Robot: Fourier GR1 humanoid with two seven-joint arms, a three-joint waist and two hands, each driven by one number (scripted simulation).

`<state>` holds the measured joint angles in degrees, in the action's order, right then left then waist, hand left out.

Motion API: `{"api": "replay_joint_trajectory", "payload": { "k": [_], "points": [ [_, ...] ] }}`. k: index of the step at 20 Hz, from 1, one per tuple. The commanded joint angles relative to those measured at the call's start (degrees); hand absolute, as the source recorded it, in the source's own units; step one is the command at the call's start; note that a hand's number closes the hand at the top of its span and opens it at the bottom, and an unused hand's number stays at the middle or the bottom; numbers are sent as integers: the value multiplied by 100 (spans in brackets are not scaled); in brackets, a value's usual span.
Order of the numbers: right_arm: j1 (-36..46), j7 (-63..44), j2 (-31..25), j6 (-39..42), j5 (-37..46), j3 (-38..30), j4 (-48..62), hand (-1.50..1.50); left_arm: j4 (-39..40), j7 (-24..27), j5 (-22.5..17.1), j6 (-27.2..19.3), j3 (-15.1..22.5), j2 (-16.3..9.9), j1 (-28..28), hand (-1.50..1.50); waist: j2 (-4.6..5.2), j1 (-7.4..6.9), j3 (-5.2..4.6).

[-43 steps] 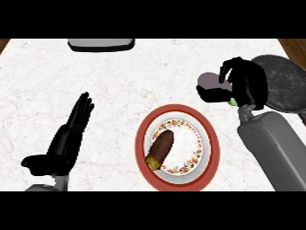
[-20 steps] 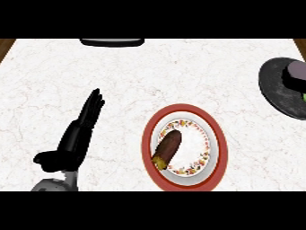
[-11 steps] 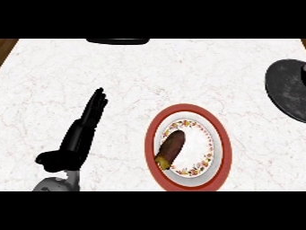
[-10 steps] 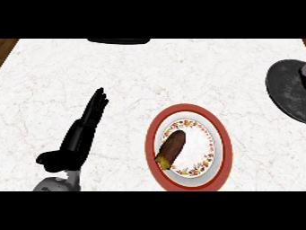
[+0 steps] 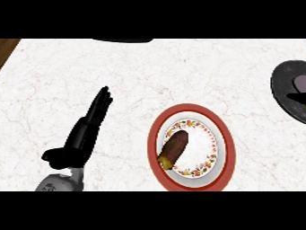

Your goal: Pick the eggplant from the plate and place it in the pan

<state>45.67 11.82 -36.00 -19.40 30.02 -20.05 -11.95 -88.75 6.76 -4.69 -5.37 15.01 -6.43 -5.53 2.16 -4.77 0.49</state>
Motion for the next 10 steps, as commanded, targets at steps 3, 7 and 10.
{"api": "replay_joint_trajectory", "payload": {
  "k": [3,7,10],
  "points": [
    [87,952,128,-134,-640,-647,-152,-150,-65,53,111,-143,4,62,62,0,-39,54,6],
    [-75,1435,-73,100,-1197,-1220,-107,-150,44,166,25,24,-69,-34,145,0,-50,147,-2],
    [-13,1441,-332,651,-1502,-1493,-19,-150,3,-167,-125,-26,-308,-53,-60,0,-99,239,-16]
  ]
}}
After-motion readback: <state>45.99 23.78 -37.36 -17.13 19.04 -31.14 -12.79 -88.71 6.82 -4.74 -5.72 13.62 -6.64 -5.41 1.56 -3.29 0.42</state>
